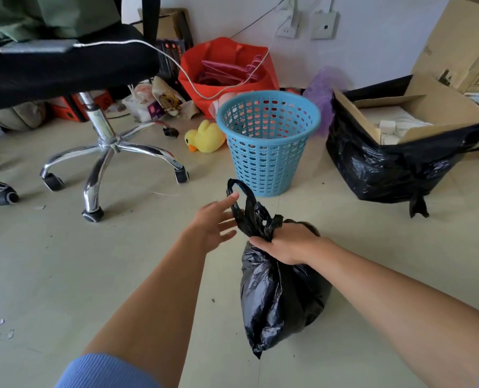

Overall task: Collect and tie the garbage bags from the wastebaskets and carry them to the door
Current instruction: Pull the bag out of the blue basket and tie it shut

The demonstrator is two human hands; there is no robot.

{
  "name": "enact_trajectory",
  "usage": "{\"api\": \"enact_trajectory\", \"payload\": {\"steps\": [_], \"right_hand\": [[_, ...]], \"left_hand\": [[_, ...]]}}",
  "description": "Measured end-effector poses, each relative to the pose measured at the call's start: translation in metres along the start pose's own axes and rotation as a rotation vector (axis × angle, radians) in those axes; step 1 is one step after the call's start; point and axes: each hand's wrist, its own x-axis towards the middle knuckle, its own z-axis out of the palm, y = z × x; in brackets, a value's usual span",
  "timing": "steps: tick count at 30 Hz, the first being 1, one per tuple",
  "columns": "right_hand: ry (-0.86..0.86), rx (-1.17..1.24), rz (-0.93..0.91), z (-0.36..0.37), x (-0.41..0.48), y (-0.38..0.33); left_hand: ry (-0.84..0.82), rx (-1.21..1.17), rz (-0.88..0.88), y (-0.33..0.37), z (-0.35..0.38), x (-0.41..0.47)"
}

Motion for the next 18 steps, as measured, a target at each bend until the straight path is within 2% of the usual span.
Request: {"api": "enact_trajectory", "payload": {"steps": [1,3,6,8,12,15,18], "right_hand": [[-0.007,0.019,-0.01,0.002,0.0,-0.001],[-0.036,0.144,0.025,0.002,-0.004,0.001],[0.096,0.557,0.156,0.002,-0.001,0.018],[0.182,0.77,0.221,0.001,0.008,0.032],[0.046,1.044,0.401,-0.004,0.014,0.041],[-0.08,1.35,0.479,-0.006,0.012,0.049],[-0.217,1.542,0.406,-0.016,0.012,0.052]], "left_hand": [[-0.019,-0.078,0.015,0.001,0.001,0.002],[0.054,-0.278,0.07,0.005,-0.002,0.006],[0.206,-0.515,0.108,0.007,-0.019,0.011],[0.283,-0.478,0.103,-0.003,-0.023,0.011],[0.391,-0.322,0.109,-0.02,-0.017,0.009],[0.217,-0.267,0.08,-0.02,-0.008,0.006],[-0.061,0.076,0.074,-0.022,0.015,-0.001]]}}
